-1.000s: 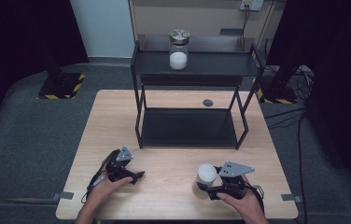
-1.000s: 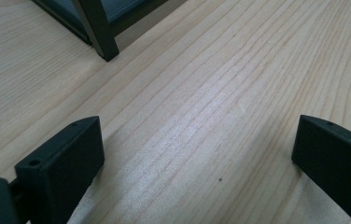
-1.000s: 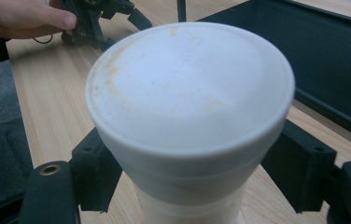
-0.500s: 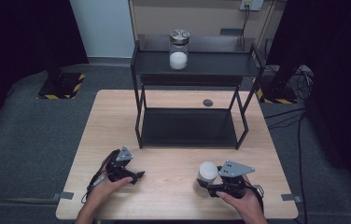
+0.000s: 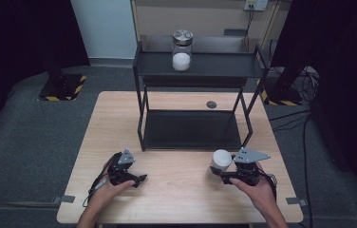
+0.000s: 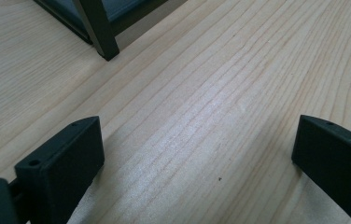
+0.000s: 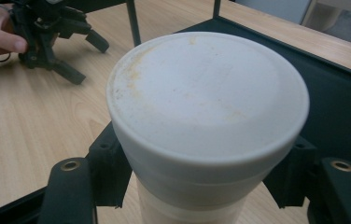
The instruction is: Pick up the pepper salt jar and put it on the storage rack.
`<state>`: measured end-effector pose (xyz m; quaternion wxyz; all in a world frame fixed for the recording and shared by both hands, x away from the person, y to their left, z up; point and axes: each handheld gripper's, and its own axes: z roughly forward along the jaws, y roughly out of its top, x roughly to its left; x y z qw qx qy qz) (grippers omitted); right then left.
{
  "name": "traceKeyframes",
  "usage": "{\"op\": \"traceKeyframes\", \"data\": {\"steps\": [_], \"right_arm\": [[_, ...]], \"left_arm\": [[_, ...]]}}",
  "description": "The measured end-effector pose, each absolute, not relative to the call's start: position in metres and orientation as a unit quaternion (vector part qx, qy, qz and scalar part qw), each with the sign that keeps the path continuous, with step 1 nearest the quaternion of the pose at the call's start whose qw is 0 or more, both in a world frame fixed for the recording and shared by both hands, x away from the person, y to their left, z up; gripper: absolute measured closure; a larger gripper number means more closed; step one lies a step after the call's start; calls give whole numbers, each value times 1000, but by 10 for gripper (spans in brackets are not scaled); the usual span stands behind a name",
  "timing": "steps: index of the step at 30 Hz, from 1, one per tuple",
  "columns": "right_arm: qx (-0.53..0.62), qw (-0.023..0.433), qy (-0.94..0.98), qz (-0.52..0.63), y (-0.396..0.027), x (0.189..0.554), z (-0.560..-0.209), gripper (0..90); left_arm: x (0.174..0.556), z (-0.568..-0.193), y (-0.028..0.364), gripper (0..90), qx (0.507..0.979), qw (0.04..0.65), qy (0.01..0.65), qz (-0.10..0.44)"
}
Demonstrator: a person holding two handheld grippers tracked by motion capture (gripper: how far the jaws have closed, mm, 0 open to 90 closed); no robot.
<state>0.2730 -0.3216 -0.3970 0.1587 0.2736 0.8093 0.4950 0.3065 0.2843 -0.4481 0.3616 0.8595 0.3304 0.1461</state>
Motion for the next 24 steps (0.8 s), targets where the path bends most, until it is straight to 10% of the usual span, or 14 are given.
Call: {"op": "traceKeyframes", "data": {"steps": [24], "right_arm": [[282,167,806,493,-326,302,-385,354]], "left_arm": [[307,-448,284,11,859,362,330,146]]}}
